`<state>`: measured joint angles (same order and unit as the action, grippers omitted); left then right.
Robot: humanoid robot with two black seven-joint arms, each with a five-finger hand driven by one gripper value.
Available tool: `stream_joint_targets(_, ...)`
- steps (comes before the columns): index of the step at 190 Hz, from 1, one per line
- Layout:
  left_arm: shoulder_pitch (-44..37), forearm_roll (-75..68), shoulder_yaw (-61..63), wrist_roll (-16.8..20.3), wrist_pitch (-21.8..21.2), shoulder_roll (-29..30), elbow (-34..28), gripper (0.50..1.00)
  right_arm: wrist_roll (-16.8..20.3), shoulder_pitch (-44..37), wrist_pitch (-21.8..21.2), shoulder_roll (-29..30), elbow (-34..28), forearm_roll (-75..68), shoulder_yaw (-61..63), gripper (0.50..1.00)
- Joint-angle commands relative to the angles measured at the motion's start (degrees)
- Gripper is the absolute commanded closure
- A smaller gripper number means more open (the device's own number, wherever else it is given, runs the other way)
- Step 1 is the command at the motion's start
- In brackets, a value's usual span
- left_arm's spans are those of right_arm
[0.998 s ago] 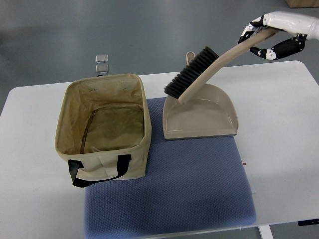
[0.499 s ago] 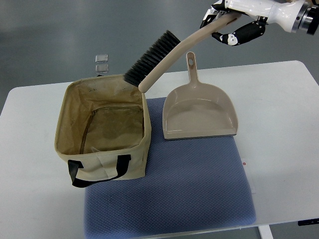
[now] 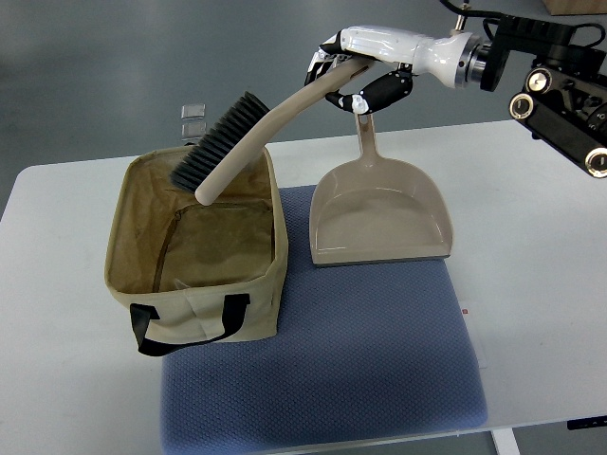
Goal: Put pink broom in yellow bag with right hand
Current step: 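Lower the brush bristles-first into the beige bag with the right hand, then open the right hand and release the brush handle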
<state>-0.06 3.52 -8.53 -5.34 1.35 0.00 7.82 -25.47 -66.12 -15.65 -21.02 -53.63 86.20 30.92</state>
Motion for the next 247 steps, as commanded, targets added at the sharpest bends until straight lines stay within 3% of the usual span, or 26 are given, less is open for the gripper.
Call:
stream_joint_targets(1,0.06,0.00,0.00,0.06,0.05,0.00,0.00,0.500,0.42,0.99,1.68,3.17,2.47,1.60,-1.64,1.000)
stream_joint_targets(54,-0.03,0.00,0.00,-0.02,0.05,0.00,0.00,0.500,0.51,1.78,8.88,7.22,5.38,2.05,-8.41,1.000)
stream_joint_targets(97,-1.44,0.00,0.00,-0.02,-0.04,0.00,0.00,0.500,0.33,1.43,10.64,8.27,5.82,2.40,-9.47,1.000)
stream_joint_targets(114,-1.53,0.00,0.09,0.06,0.05,0.00,0.09,0.500,0.33,1.43,11.17,8.27,5.82,2.40,-9.47,0.930)
stream_joint_targets(149,-1.79,0.00,-0.09,-0.02,-0.03,0.00,0.00,0.500,0.33,1.52,11.17,8.27,5.82,2.40,-9.38,0.857)
stream_joint_targets(225,-1.88,0.00,0.00,-0.02,-0.04,0.00,0.18,0.500,0.24,1.78,11.17,7.66,5.46,1.87,-8.77,0.820)
stream_joint_targets(247,-1.70,0.00,0.00,-0.02,0.05,0.00,0.36,0.500,0.07,1.96,11.52,7.57,5.29,1.26,-8.15,0.787)
